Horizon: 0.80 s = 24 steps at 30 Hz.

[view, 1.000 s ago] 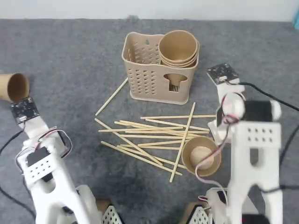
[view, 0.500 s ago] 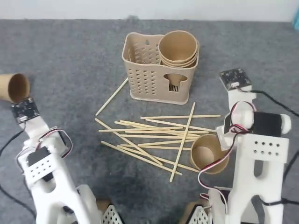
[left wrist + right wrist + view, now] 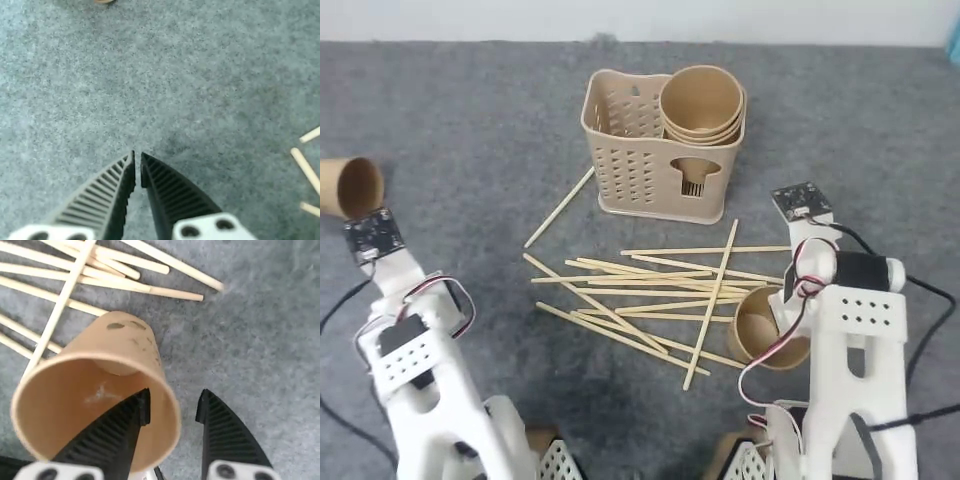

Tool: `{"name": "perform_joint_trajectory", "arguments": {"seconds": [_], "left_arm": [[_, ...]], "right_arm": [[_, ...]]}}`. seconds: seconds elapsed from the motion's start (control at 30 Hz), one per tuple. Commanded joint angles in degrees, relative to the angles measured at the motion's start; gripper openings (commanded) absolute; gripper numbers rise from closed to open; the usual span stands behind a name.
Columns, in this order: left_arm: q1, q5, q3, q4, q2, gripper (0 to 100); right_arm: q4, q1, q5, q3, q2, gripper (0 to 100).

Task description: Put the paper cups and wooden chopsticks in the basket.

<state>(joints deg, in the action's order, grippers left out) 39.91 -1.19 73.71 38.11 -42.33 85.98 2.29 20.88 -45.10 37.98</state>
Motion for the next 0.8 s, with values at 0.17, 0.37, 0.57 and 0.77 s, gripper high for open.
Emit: {"name": "perform_joint_trajectory", "arguments": {"seconds": [0.17, 0.37, 0.57, 0.77], "left_arm": [[-0.3, -1.0, -0.2, -1.5, -1.3, 2], [-0.3, -1.0, -0.2, -1.5, -1.3, 2], [-0.3, -1.0, -0.2, -1.5, -1.3, 2], [-0.3, -1.0, -0.2, -1.5, -1.3, 2]], "right_arm": [[-2.1, -0.2, 1.1, 1.1, 1.6, 0.6], [6.4, -0.2, 1.1, 13.3, 1.6, 0.6], [16.7, -0.5, 1.0, 34.5, -1.7, 0.6], [17.2, 1.5, -1.9, 48.5, -11.0, 0.6]]}}
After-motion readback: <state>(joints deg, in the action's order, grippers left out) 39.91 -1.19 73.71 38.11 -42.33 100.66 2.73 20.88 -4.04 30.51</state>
